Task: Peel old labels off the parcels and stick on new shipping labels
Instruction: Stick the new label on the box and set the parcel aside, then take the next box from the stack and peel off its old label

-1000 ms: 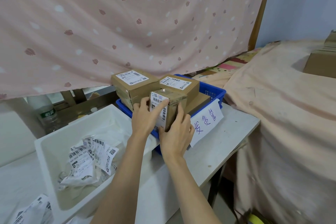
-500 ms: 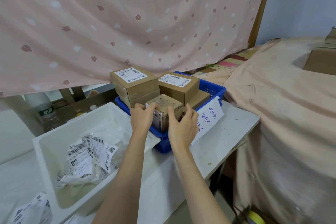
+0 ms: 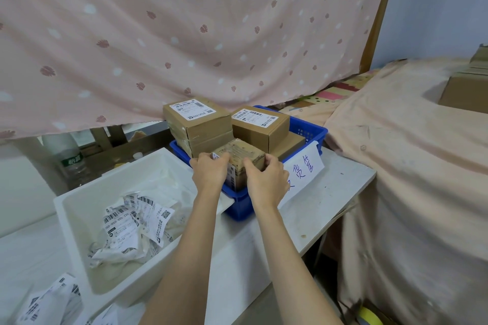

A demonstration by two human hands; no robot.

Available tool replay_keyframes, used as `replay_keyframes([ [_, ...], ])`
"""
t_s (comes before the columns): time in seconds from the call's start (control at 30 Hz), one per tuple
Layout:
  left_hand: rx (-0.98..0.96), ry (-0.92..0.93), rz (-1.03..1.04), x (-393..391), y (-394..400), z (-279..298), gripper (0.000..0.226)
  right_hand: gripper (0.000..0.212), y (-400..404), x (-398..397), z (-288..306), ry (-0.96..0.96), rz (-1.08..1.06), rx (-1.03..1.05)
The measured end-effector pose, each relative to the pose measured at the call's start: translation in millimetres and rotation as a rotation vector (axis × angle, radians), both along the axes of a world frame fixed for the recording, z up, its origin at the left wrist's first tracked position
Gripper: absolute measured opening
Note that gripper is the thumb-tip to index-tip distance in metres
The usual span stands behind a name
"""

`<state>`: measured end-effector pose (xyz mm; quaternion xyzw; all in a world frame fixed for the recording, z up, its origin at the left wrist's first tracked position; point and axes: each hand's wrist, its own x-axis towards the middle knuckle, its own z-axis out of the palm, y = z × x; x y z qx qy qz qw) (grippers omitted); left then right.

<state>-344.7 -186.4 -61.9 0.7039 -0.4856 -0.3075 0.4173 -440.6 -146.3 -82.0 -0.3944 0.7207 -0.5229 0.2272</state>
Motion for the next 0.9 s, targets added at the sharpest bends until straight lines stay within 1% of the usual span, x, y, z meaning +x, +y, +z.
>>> replay_keyframes([
  [0.07,0.012,-0.007,0.005,-1,3,3,0.063,0.058,1,0,4,-0.008,0.015,0.023],
  [0.13,0.004,0.024,0.004,0,9,6,0.079,0.072,7,0,8,-0.008,0.006,0.032],
  [0.17,-0.020,0.030,0.000,1,12,9,0.081,0.078,10,1,11,0.013,-0.019,0.019],
  [0.23,-0.077,-0.032,-0.023,7,23,16,0.078,0.081,20,6,18,0.109,-0.085,-0.073],
  [0.3,-0.159,-0.140,-0.056,19,36,23,0.066,0.075,29,18,29,0.232,-0.081,-0.221],
  [0.37,-0.244,-0.269,-0.049,39,54,32,0.051,0.066,36,42,43,0.333,0.031,-0.341],
  [0.4,-0.279,-0.349,-0.017,54,65,37,0.048,0.061,39,58,49,0.374,0.104,-0.389],
  [0.47,-0.379,-0.526,0.084,89,89,45,0.050,0.053,44,89,59,0.441,0.251,-0.455],
  [0.53,-0.440,-0.676,0.194,135,119,47,0.052,0.052,50,124,62,0.511,0.435,-0.441],
  [0.6,-0.395,-0.736,0.276,180,150,45,0.052,0.053,58,157,59,0.554,0.602,-0.364],
  [0.67,-0.319,-0.762,0.363,221,181,41,0.052,0.053,73,190,53,0.574,0.719,-0.326],
  [0.77,-0.235,-0.847,0.459,271,231,33,0.056,0.054,106,245,43,0.576,0.863,-0.347],
  [0.9,-0.109,-0.897,0.570,328,291,20,0.058,0.053,147,309,33,0.569,1.009,-0.364],
])
